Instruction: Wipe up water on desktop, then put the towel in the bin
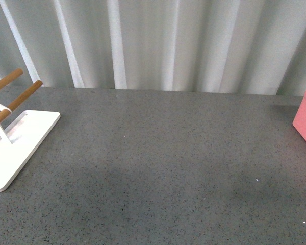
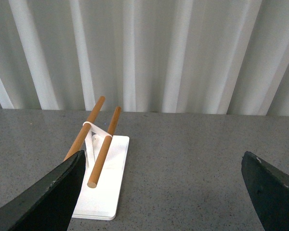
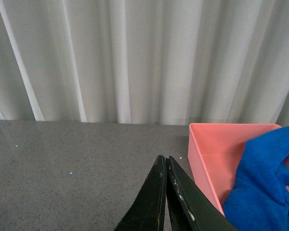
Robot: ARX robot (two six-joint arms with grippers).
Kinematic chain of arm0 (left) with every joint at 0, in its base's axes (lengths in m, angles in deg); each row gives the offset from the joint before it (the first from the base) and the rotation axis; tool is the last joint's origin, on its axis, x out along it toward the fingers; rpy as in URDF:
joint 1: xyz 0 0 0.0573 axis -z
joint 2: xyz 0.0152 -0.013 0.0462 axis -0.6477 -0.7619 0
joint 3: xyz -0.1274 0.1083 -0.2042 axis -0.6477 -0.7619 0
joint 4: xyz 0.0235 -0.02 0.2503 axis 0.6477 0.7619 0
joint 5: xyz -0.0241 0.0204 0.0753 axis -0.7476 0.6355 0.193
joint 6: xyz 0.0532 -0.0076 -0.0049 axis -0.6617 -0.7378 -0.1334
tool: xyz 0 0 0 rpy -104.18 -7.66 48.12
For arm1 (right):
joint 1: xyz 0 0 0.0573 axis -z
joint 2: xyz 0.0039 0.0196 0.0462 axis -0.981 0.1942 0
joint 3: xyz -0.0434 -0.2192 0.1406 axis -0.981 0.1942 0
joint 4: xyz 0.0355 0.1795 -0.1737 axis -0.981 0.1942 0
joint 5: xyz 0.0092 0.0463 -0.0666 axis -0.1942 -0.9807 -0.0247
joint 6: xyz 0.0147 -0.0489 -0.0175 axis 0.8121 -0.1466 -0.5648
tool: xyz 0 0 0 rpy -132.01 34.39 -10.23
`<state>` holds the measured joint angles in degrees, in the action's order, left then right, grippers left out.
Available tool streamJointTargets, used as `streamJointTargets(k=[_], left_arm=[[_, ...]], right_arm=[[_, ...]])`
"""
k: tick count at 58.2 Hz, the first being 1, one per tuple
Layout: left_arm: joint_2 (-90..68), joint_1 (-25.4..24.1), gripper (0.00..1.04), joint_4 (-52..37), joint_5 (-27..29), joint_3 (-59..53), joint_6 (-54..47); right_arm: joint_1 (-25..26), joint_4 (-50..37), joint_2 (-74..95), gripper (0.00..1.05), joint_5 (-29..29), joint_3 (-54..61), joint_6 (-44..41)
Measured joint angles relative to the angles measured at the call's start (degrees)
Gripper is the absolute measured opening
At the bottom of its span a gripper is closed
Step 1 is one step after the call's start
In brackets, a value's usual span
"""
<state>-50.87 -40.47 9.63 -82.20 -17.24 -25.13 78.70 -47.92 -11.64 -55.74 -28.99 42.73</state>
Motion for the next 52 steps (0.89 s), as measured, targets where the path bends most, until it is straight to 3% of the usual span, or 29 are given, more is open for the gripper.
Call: streamJointTargets(k=[36, 41, 52], left_arm=[[0.00, 0.00, 0.98, 0.00, 0.02, 0.00, 0.00], [0.00, 0.00, 0.98, 0.00, 0.02, 0.00, 0.00], [0.04, 0.00, 0.98, 0.00, 0.00, 0.00, 0.00]], right_arm=[[0.00, 6.43, -10.60, 0.03, 0.00, 3.63, 0.02], [0.00, 15.93, -18.08, 0.03, 0.00, 3.61, 0.07], [0.00, 16.50, -20.28, 0.03, 0.02, 3.58, 0.24]])
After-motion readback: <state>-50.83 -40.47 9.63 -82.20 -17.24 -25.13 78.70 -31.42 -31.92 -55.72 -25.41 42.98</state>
